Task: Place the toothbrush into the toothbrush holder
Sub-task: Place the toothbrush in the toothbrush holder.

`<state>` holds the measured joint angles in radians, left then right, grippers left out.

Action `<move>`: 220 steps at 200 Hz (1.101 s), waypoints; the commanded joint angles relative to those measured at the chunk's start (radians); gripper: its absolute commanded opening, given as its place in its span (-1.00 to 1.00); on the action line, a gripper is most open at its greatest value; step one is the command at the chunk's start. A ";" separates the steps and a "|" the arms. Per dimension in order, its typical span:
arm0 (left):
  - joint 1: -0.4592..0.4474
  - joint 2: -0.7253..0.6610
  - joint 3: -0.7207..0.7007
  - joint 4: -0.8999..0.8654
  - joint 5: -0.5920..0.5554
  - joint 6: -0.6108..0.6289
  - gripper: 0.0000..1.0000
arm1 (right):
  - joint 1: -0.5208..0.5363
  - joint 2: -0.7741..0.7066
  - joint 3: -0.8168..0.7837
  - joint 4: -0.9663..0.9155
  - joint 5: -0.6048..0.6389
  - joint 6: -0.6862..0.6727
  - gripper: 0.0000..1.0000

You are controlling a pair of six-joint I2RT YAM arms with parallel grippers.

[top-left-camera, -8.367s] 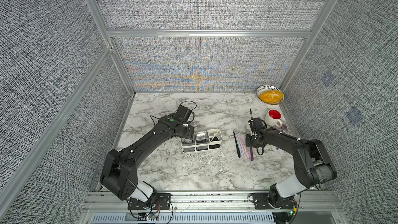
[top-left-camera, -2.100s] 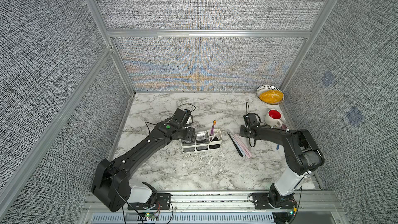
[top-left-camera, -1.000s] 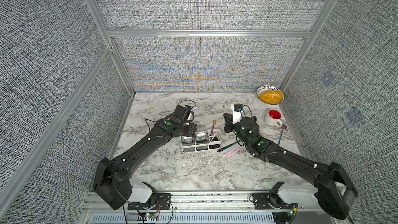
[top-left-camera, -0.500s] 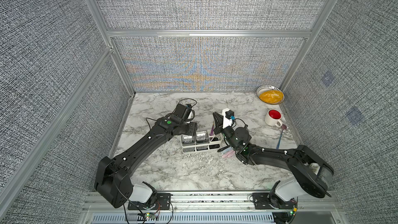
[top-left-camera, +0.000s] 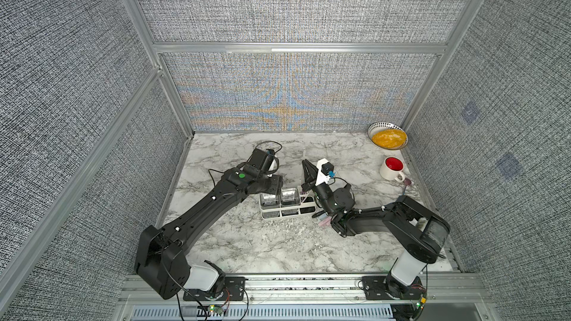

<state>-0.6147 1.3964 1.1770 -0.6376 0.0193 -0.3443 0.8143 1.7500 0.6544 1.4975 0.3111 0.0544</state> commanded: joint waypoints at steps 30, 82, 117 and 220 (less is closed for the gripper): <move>-0.002 -0.013 0.000 0.001 0.005 0.001 0.37 | 0.012 0.072 -0.014 0.161 0.032 -0.001 -0.95; -0.004 -0.014 0.000 0.007 0.006 0.007 0.37 | 0.025 0.109 -0.039 0.200 0.044 -0.016 -0.95; -0.007 -0.010 -0.002 0.010 0.004 0.007 0.37 | 0.030 0.137 -0.057 0.237 0.055 -0.017 -0.95; -0.014 -0.022 -0.007 0.007 -0.011 0.016 0.37 | 0.060 0.262 -0.067 0.367 0.083 -0.056 -0.96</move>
<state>-0.6270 1.3754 1.1721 -0.6304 0.0208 -0.3378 0.8726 1.9930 0.5930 1.6699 0.3801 -0.0254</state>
